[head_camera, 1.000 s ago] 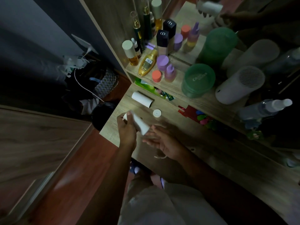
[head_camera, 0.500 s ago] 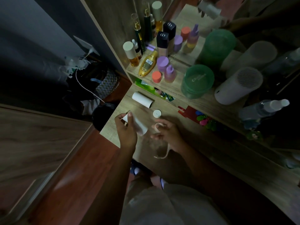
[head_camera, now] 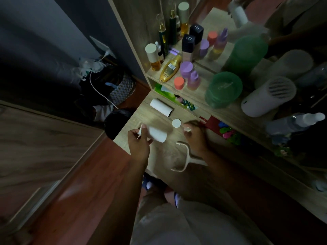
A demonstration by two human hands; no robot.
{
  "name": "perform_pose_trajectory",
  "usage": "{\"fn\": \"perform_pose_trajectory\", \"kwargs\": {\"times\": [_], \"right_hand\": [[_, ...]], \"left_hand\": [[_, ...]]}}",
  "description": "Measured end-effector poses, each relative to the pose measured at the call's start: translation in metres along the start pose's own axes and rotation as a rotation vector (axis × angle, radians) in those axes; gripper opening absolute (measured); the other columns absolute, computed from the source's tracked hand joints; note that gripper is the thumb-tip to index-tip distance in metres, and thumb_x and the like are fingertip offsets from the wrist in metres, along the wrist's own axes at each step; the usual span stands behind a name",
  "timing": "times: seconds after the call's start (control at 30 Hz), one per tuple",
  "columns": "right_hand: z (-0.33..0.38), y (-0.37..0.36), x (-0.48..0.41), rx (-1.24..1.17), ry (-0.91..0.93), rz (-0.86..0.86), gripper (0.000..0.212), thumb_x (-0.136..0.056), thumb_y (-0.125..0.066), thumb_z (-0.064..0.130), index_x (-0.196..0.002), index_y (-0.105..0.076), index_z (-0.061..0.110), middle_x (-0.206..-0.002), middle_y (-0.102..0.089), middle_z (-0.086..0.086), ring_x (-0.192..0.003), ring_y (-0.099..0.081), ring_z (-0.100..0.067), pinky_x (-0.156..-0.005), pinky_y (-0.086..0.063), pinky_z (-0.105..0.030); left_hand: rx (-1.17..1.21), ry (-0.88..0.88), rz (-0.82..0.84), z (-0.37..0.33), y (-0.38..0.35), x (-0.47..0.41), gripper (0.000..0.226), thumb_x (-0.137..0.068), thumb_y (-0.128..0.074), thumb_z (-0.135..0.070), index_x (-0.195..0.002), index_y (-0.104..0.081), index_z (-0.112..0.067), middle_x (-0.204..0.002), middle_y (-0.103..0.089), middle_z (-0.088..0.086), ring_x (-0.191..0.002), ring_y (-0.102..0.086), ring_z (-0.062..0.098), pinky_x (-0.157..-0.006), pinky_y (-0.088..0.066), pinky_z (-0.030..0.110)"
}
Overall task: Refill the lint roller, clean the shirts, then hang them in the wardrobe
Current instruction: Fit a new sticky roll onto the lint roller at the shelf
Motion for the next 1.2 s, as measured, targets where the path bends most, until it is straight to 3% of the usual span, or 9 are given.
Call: {"fn": "perform_pose_trajectory", "kwargs": {"times": [0.13, 0.3, 0.43, 0.53, 0.67, 0.77, 0.9, 1.0, 1.2], "right_hand": [[0.003, -0.002, 0.003, 0.099, 0.078, -0.033, 0.034, -0.082, -0.068, -0.001, -0.112, -0.068, 0.016, -0.117, -0.063, -0.002, -0.111, -0.058, -0.016, -0.098, -0.052, -0.035], [0.002, -0.004, 0.006, 0.080, 0.006, -0.029, 0.039, -0.079, -0.069, -0.003, -0.113, -0.066, 0.017, -0.123, -0.061, -0.007, -0.115, -0.059, -0.022, -0.098, -0.054, -0.038], [0.024, 0.010, 0.014, 0.108, 0.100, -0.141, 0.022, -0.084, -0.070, 0.002, -0.106, -0.069, 0.006, -0.109, -0.069, -0.015, -0.104, -0.065, -0.028, -0.093, -0.055, -0.040], [0.050, -0.002, 0.021, -0.111, 0.025, -0.121, 0.015, -0.091, -0.068, 0.006, -0.105, -0.070, 0.002, -0.103, -0.073, -0.012, -0.098, -0.068, -0.020, -0.084, -0.058, -0.026], [0.111, -0.054, 0.047, -0.195, 0.075, 0.049, 0.011, -0.096, -0.064, 0.016, -0.101, -0.072, 0.012, -0.090, -0.071, 0.005, -0.086, -0.068, -0.011, -0.079, -0.054, -0.021], [0.143, -0.114, 0.069, -0.227, 0.056, 0.219, 0.014, -0.095, -0.065, 0.020, -0.098, -0.074, 0.009, -0.077, -0.073, -0.003, -0.070, -0.067, -0.010, -0.065, -0.050, -0.019], [0.175, -0.187, 0.085, -0.223, 0.012, 0.311, 0.017, -0.095, -0.064, 0.018, -0.103, -0.075, 0.008, -0.073, -0.073, -0.003, -0.061, -0.067, -0.007, -0.059, -0.050, -0.023], [0.202, -0.236, 0.089, -0.194, -0.011, 0.356, 0.018, -0.094, -0.062, 0.014, -0.106, -0.074, 0.008, -0.073, -0.072, -0.001, -0.055, -0.063, 0.001, -0.053, -0.048, -0.020], [0.249, -0.325, 0.079, -0.164, -0.002, 0.351, 0.018, -0.093, -0.064, 0.009, -0.109, -0.071, 0.007, -0.089, -0.074, -0.004, -0.076, -0.071, -0.014, -0.058, -0.055, -0.021]], "left_hand": [[0.035, 0.017, -0.007, 0.002, 0.015, -0.001, 0.027, -0.101, -0.056, -0.033, -0.096, -0.046, -0.009, -0.102, -0.063, 0.009, -0.094, -0.067, 0.015, -0.070, -0.062, 0.030], [0.109, 0.059, -0.024, 0.007, 0.040, -0.005, 0.027, -0.102, -0.055, -0.029, -0.090, -0.044, -0.008, -0.114, -0.062, 0.024, -0.103, -0.068, 0.028, -0.072, -0.064, 0.039], [0.143, 0.061, -0.042, 0.005, 0.064, -0.005, 0.023, -0.103, -0.054, -0.026, -0.100, -0.048, -0.004, -0.112, -0.062, 0.021, -0.108, -0.067, 0.031, -0.076, -0.064, 0.046], [0.187, 0.054, -0.060, 0.009, 0.088, -0.009, 0.025, -0.102, -0.055, -0.027, -0.102, -0.050, -0.002, -0.116, -0.063, 0.023, -0.107, -0.068, 0.030, -0.074, -0.064, 0.043], [0.235, 0.082, -0.128, 0.022, 0.127, -0.019, 0.024, -0.102, -0.056, -0.026, -0.093, -0.051, -0.004, -0.105, -0.066, 0.019, -0.094, -0.071, 0.026, -0.064, -0.063, 0.031], [0.278, 0.124, -0.224, 0.032, 0.163, -0.029, 0.025, -0.103, -0.055, -0.023, -0.083, -0.049, -0.009, -0.086, -0.064, 0.008, -0.075, -0.068, 0.015, -0.055, -0.059, 0.025], [0.335, 0.133, -0.256, 0.043, 0.211, -0.049, 0.018, -0.103, -0.055, -0.021, -0.095, -0.050, -0.004, -0.085, -0.064, 0.007, -0.067, -0.068, 0.006, -0.054, -0.057, 0.021], [0.358, 0.146, -0.260, 0.055, 0.252, -0.072, 0.015, -0.102, -0.055, -0.022, -0.099, -0.046, -0.010, -0.094, -0.063, 0.006, -0.076, -0.069, 0.012, -0.061, -0.059, 0.029], [0.186, 0.136, -0.219, 0.071, 0.334, -0.129, 0.013, -0.099, -0.057, -0.035, -0.111, -0.054, -0.033, -0.104, -0.067, -0.004, -0.099, -0.069, 0.025, -0.081, -0.059, 0.044]]}}
Point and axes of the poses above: each hand's wrist, its own x-axis away from the middle knuckle, its own y-axis out of the back of the hand, z = x × y, the point moved 10 cm from there along -x, towards the middle knuckle
